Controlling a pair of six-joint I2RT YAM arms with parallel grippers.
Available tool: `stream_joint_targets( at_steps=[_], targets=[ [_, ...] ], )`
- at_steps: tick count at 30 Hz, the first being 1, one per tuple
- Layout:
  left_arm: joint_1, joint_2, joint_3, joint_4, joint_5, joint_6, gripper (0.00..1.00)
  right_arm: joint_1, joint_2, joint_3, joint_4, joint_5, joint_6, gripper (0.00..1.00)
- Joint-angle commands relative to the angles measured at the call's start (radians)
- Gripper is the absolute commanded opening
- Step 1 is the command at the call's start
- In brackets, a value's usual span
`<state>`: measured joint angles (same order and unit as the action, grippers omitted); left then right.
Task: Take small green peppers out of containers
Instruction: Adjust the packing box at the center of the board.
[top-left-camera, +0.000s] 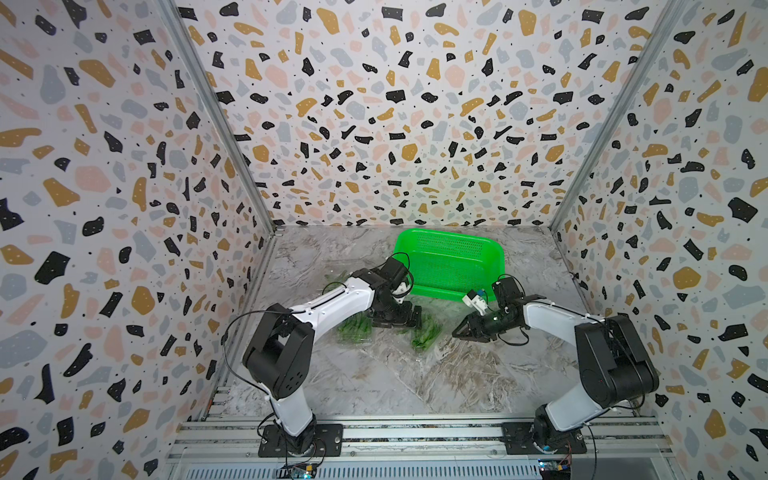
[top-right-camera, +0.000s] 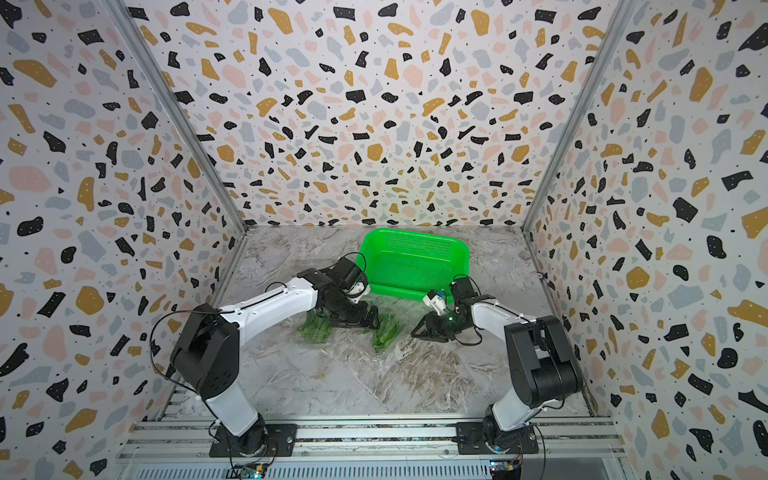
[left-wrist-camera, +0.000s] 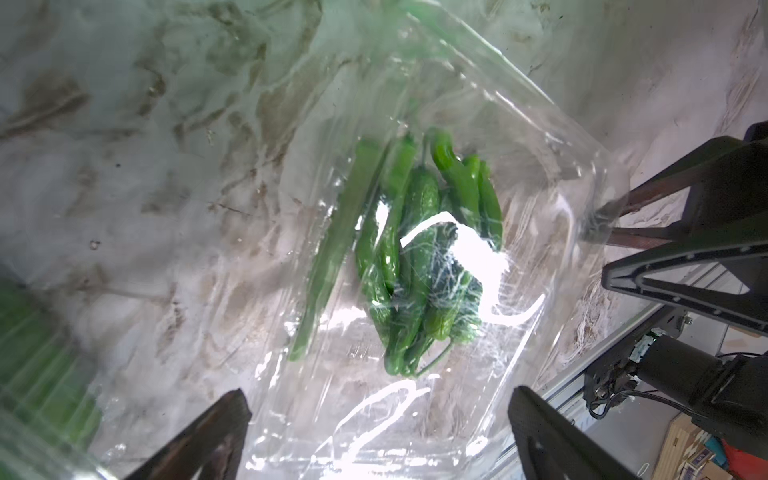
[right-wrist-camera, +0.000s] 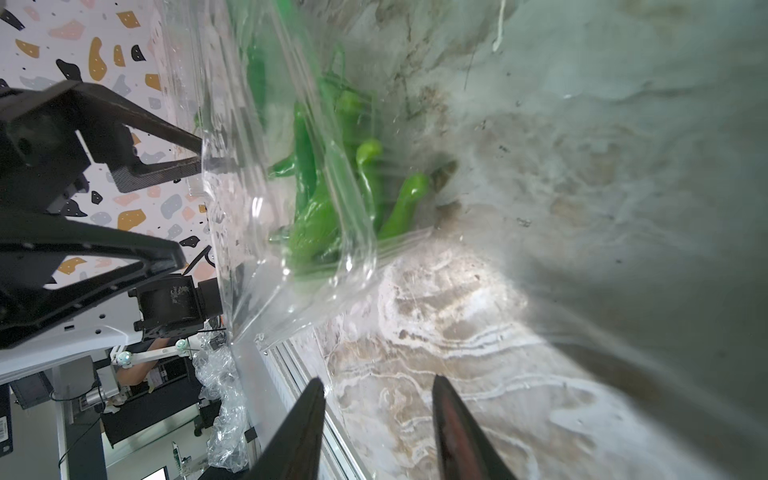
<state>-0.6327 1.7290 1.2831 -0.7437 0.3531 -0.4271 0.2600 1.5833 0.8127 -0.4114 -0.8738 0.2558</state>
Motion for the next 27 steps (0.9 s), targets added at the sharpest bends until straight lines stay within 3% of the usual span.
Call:
stream_joint_targets(
  at_steps=[1, 13, 27],
  targets=[
    [-0.007, -0.023, -0.007, -0.033, -0.029, -0.007, 0.99, -0.021, -0.037, 0.011, -0.044, -0.013, -0.034, 0.45],
    [-0.009, 0.057, 0.091, -0.045, -0.059, 0.022, 0.99, -0.019, -0.021, 0.021, 0.020, -0.041, 0.030, 0.45],
    [-0.015, 0.067, 0.078, -0.022, -0.039, 0.010, 0.99, 0.027, 0.017, 0.025, 0.026, 0.007, 0.036, 0.44]
  ],
)
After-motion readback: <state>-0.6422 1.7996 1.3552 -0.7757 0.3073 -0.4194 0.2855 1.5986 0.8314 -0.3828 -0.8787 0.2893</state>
